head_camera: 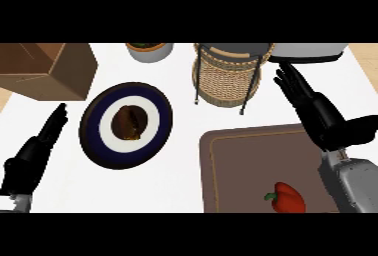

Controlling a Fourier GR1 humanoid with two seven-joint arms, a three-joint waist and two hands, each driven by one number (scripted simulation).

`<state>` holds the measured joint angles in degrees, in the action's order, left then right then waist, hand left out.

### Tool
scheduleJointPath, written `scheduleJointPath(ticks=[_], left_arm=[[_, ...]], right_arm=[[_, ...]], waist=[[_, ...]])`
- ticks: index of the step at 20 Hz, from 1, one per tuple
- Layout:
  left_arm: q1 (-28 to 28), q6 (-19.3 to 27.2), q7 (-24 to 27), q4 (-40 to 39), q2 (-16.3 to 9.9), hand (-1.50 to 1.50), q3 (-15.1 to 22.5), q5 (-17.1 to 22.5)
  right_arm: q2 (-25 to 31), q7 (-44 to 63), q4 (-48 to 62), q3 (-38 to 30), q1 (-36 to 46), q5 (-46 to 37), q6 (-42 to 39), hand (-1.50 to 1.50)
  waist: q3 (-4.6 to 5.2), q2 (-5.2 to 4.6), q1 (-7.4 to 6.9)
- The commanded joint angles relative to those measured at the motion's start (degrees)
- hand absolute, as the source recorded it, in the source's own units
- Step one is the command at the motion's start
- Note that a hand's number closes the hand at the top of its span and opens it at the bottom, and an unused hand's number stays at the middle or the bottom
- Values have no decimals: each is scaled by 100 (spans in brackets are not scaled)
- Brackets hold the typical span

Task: Pick the bell pepper from the tray and place it in the tiered basket

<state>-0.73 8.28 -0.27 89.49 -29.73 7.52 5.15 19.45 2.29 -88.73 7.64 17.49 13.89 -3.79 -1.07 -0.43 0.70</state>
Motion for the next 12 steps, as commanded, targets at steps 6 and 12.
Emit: scheduleJointPath(ticks=[6,12], left_arm=[[-229,1,-386,-497,288,0,-157,412],[-566,-184,-677,-675,344,0,-425,911]], right_arm=[[-795,203,1249,1116,-1195,2207,-2823,150],[579,-1299,1071,92,-1742,1713,-4402,-150]], waist=[[21,-344,-567],[87,44,-22]])
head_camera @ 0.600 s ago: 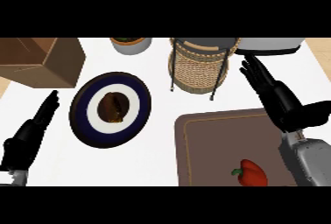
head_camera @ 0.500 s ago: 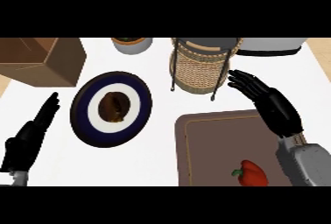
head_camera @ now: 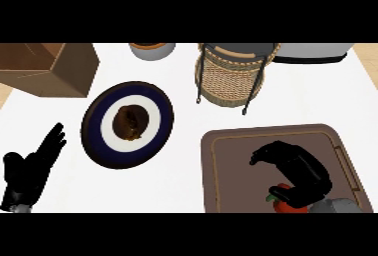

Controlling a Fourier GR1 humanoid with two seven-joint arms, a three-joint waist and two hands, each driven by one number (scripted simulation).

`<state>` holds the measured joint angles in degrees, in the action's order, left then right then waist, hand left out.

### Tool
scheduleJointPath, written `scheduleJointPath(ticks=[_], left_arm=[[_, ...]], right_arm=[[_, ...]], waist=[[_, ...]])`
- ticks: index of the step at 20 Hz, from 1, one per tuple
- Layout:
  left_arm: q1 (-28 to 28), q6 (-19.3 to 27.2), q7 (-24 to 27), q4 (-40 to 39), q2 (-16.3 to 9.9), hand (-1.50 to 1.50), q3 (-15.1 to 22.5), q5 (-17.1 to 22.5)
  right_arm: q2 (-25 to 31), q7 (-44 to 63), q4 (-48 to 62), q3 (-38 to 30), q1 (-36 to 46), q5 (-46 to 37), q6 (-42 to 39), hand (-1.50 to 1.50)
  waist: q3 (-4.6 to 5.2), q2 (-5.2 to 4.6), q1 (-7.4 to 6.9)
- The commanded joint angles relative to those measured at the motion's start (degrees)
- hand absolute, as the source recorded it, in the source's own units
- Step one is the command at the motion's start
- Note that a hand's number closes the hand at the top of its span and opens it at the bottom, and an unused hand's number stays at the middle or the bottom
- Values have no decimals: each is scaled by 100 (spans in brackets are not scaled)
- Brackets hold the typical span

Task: Pick the bell pepper from the tray and place it in the tiered basket

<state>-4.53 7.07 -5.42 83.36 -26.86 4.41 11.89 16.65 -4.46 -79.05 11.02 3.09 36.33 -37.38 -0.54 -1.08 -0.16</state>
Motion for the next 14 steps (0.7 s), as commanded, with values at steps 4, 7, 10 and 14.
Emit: scheduleJointPath(ticks=[4,7,10,14], left_arm=[[-90,-156,-119,-370,-20,0,-186,244],[0,-364,-4,-529,-83,0,-293,363],[-39,-375,92,-479,-116,0,-266,238],[165,-538,104,-785,-93,0,-389,348]], right_arm=[[1717,-655,-497,-159,441,-2528,-550,-150],[2081,-1037,-725,-71,692,-3462,-502,-150],[2292,-1521,-534,378,746,-4194,-816,-150],[2711,-1882,-579,834,981,-4502,-1440,-150]], waist=[[52,145,88],[50,113,31],[43,94,-80],[51,87,-42]])
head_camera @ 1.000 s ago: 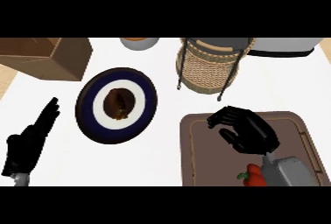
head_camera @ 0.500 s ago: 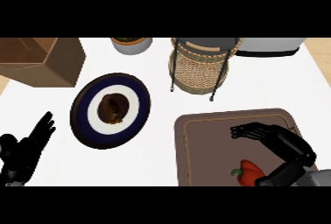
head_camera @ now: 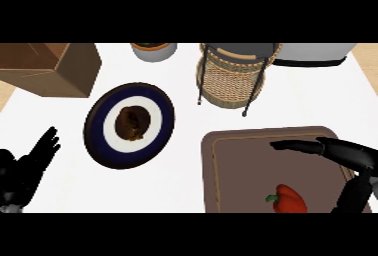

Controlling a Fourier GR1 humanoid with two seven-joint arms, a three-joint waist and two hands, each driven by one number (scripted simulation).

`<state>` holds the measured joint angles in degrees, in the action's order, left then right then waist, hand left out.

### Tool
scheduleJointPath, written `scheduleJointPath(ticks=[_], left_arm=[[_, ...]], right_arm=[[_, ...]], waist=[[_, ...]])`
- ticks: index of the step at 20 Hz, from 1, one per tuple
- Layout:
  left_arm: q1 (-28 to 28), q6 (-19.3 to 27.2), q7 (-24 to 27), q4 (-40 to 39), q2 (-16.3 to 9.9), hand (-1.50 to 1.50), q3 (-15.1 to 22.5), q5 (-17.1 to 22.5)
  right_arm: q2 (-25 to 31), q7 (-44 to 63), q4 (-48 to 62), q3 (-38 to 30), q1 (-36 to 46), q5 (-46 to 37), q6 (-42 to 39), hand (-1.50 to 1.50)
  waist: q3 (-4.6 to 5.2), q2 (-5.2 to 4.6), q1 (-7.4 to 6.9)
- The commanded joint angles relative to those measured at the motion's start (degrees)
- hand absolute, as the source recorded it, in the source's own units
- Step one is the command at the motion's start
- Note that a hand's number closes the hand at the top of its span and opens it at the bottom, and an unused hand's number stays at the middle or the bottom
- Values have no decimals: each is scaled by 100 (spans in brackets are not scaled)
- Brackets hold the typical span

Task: Pick the bell pepper from the tray and place it in the tiered basket

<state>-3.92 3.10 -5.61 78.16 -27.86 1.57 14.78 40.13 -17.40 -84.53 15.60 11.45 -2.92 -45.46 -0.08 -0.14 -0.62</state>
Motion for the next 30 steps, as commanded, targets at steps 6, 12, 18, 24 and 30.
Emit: scheduleJointPath(ticks=[6,12,18,24,30], left_arm=[[-226,57,17,190,305,0,-5,-274],[93,-123,129,-233,270,0,-177,-290],[232,-435,260,-592,211,0,-473,-313],[51,-447,413,-573,411,0,-449,-568],[452,-372,206,-788,566,0,-515,-640]], right_arm=[[-53,18,-98,332,537,-556,-650,-150],[11,892,-218,714,757,-486,-1194,-150],[489,569,-460,483,535,-1069,-1183,-150],[-88,520,548,612,962,-1565,-1094,-150],[307,-452,1048,656,978,-1792,-1019,-150]], waist=[[8,17,23],[11,14,33],[9,14,70],[7,2,-3],[6,-11,18]])
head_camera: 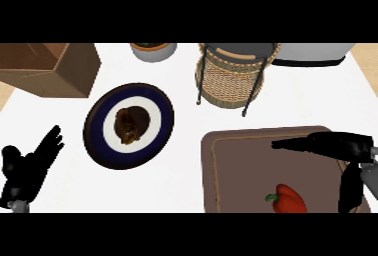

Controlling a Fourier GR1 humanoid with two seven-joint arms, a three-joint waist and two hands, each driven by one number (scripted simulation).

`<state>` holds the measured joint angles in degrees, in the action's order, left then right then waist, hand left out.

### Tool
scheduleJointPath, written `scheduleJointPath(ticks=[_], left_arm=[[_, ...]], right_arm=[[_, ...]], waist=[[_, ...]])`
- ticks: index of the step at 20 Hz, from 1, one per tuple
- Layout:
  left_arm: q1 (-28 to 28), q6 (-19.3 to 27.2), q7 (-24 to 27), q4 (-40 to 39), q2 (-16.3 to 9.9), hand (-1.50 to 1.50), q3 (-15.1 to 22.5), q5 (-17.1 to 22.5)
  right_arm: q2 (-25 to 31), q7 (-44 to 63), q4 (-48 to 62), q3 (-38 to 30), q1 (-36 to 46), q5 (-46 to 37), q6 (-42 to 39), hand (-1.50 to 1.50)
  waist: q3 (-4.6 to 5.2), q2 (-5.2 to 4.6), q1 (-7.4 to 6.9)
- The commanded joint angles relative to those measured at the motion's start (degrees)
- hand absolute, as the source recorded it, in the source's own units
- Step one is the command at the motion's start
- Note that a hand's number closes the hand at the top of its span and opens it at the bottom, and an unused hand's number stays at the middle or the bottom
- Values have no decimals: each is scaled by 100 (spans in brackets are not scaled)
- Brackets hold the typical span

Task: Pick the bell pepper from the tray and place it in the tiered basket

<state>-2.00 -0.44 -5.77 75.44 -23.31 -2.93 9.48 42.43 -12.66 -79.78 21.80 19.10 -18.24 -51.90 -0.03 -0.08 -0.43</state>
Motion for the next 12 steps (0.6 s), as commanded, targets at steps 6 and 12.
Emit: scheduleJointPath(ticks=[6,12], left_arm=[[293,-205,-282,-74,-35,0,-230,54],[205,-123,61,-172,126,0,-238,-207]], right_arm=[[-217,-866,649,392,70,-444,-77,-150],[-458,-957,852,472,264,-470,-35,-150]], waist=[[-1,-6,0],[2,-6,-3]])
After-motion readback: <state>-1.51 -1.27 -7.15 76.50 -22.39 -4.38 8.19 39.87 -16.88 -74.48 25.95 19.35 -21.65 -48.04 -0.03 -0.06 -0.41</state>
